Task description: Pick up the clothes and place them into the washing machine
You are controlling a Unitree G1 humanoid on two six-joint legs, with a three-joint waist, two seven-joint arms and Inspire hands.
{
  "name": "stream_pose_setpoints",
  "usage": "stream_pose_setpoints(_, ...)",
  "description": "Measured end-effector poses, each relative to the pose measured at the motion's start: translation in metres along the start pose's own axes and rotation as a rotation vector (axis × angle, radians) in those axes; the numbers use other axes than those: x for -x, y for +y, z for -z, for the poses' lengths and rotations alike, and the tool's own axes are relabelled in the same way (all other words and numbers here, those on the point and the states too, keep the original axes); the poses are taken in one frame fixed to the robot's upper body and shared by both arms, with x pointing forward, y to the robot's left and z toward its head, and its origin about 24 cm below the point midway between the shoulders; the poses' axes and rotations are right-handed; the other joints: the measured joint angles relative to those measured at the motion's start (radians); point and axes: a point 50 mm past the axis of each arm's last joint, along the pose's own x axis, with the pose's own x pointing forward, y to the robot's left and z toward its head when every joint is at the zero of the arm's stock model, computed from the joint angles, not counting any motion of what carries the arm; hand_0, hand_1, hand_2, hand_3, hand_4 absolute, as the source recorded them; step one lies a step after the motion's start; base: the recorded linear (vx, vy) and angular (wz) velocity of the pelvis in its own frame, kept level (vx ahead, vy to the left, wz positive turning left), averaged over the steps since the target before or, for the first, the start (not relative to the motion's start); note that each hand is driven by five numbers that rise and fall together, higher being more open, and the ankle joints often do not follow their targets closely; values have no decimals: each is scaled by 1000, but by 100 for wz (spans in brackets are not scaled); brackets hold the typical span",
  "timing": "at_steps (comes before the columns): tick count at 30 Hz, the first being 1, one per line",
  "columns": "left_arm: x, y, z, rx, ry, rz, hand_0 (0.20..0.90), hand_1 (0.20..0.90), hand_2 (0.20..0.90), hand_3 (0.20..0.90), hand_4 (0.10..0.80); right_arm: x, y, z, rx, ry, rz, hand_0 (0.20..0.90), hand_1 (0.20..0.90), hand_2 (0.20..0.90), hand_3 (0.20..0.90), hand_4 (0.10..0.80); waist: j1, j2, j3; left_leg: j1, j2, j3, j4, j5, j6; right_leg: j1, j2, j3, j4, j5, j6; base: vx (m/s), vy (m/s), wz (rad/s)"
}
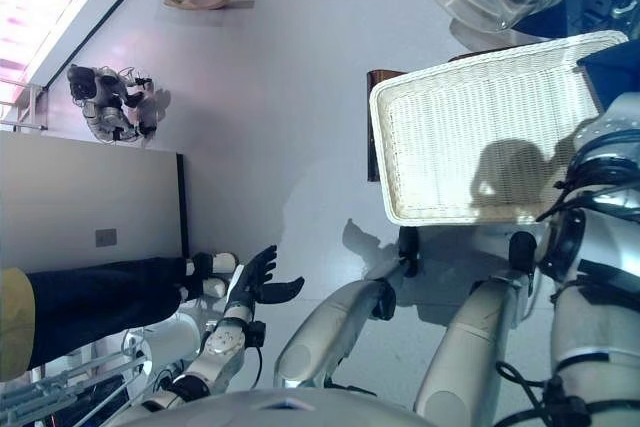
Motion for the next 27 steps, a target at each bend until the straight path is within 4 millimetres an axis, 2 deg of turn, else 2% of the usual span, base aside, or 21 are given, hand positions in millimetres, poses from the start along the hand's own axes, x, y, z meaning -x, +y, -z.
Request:
stream_pose_setpoints(6,1,-5,1,18,6,15,900,900,900,900,800,19,-37,49,85,148,1,900,900,900,900,800,-10,-10,7,8,6,-3,5,-2,-5,10,5,-2,-2,1,-5,-20,-7,-1)
stream_pose_setpoints(9,1,-3,3,19,18,5,900,900,900,900,800,41,-60,81,182,241,-63,900,900,900,900,800,-14,-32,19,0,17,-8,22,-9,-13,10,17,-8,0,2,-7,-9,-18,-1)
stream_pose_setpoints(10,1,-4,3,19,21,5,900,900,900,900,800,53,-69,95,222,293,-87,900,900,900,900,800,-20,-50,29,-3,21,-11,24,-10,-16,11,20,-13,1,2,-8,-5,-38,2)
stream_pose_setpoints(14,0,-3,2,21,20,3,900,900,900,900,800,89,-92,128,262,424,-132,900,900,900,900,800,-26,-86,49,-7,33,-10,37,-15,-22,15,32,-16,-2,6,-14,-6,-17,-1)
stream_pose_setpoints(17,0,-3,3,22,25,-1,900,900,900,900,800,100,-98,137,259,465,-125,900,900,900,900,800,-20,-91,53,-8,32,-10,38,-15,-22,16,31,-17,-2,6,-14,0,0,0)
stream_pose_setpoints(20,0,-1,7,15,42,-9,900,900,900,900,800,103,-100,139,234,473,-113,900,900,900,900,800,-18,-94,55,-17,32,-13,50,-17,-22,14,30,-20,-2,6,-14,-5,12,1)
stream_pose_setpoints(22,1,-1,9,12,51,-14,900,900,900,900,800,100,-100,136,210,445,-94,900,900,900,900,800,-17,-95,56,-26,32,-14,54,-21,-26,8,30,-22,-1,7,-16,-4,31,3)
stream_pose_setpoints(27,1,0,9,11,51,-34,900,900,900,900,800,85,-106,119,71,343,79,900,900,900,900,800,-7,-94,57,-28,32,-12,54,-21,-26,4,30,-19,1,8,-16,1,15,-1)
